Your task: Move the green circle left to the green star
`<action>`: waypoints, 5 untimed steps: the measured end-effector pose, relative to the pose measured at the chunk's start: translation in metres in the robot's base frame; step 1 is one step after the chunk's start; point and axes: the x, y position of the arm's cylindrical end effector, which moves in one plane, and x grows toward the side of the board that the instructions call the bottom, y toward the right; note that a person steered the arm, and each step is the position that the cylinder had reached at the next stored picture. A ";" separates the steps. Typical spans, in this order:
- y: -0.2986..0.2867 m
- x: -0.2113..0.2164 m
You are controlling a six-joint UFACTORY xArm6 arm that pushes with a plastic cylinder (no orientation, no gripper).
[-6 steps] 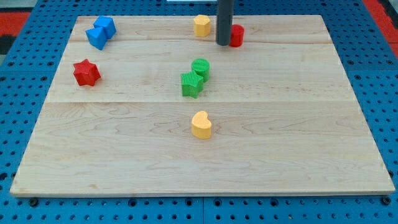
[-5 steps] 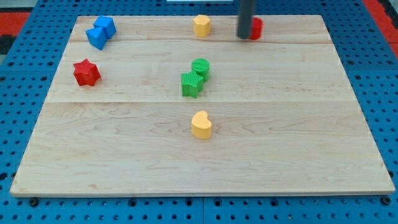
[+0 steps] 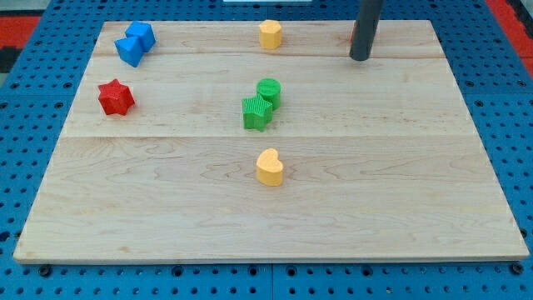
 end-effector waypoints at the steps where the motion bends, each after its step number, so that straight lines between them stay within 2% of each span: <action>1: -0.051 0.038; 2: -0.102 0.076; 3: -0.133 0.071; 5: -0.282 0.071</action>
